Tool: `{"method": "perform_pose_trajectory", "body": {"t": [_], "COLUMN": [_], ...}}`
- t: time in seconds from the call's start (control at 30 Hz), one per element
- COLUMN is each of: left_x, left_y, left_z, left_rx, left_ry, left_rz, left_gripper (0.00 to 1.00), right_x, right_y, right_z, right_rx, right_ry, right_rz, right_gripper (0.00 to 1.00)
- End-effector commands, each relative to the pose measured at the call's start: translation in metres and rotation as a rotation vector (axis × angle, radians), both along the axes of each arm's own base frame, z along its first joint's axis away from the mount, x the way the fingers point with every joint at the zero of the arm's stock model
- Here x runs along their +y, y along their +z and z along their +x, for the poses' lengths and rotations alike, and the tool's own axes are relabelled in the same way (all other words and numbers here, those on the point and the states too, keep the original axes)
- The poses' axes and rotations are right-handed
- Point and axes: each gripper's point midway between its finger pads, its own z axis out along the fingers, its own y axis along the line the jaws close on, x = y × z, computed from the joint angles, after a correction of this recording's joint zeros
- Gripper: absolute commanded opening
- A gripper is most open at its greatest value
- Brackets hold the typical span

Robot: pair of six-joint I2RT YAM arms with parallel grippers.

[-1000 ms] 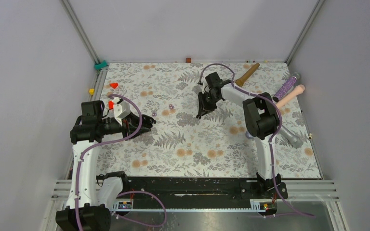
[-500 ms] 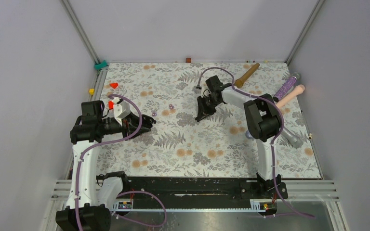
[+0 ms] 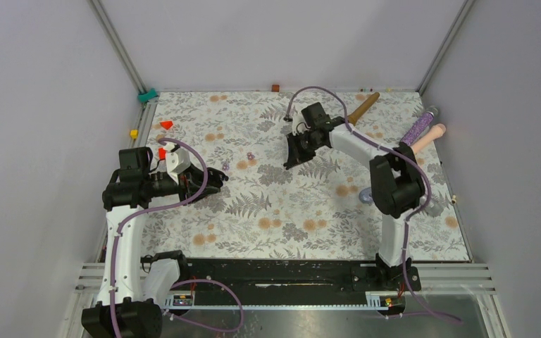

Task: Insert the wireless bluetooth earbuds into the charging case
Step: Pick up the earbud from the center of the board, then place the earbud in the charging case.

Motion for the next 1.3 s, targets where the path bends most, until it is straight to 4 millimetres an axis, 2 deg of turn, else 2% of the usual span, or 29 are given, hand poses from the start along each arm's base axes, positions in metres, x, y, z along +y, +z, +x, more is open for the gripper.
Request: {"method": "perform_pose_trajectory", "body": {"t": [0.0,0.13,0.3,0.57,0.7,0.83,1.07,1.17,1.23,1.27], "left_x": [-0.003,-0.005,-0.006,-0.014,-0.033,-0.056,-0.083,-0.09,-0.093,-0.095], "left_y": [0.009,0.01,0.012,0.016,0.012,0.01,0.028,0.033,0.036,0.037], "left_z": [-0.003,-0.004,-0.005,-0.007,-0.008,0.0,0.012,0.012,0.014,0.014], "left_rx": [-0.057,-0.053,-0.044,-0.053,-0.03,0.023,-0.005,-0.014,-0.016,-0.016], "left_ry": [-0.041,-0.055,-0.071,-0.119,-0.206,-0.279,-0.29,-0.303,-0.311,-0.315], "left_rz": [-0.041,-0.057,-0.078,-0.079,-0.016,0.017,0.033,0.025,0.026,0.027], "left_gripper": [0.0,0.0,0.0,0.0,0.0,0.0,0.0,0.01,0.05,0.03], "right_x": [0.004,-0.003,-0.008,-0.003,0.0,0.001,-0.006,-0.007,-0.007,-0.007], "right_y": [0.096,0.151,0.205,0.269,0.284,0.287,0.298,0.305,0.308,0.31], "right_z": [0.007,-0.004,-0.025,-0.066,-0.087,-0.103,-0.122,-0.136,-0.144,-0.147], "right_rx": [-0.265,-0.379,-0.502,-0.659,-0.69,-0.692,-0.731,-0.755,-0.763,-0.768], "right_ry": [0.065,0.079,0.109,0.186,0.218,0.241,0.274,0.297,0.313,0.317], "right_rz": [0.086,0.131,0.199,0.339,0.392,0.418,0.434,0.452,0.468,0.477], "right_gripper": [0.09,0.1,0.1,0.11,0.11,0.11,0.13,0.14,0.14,0.15]}}
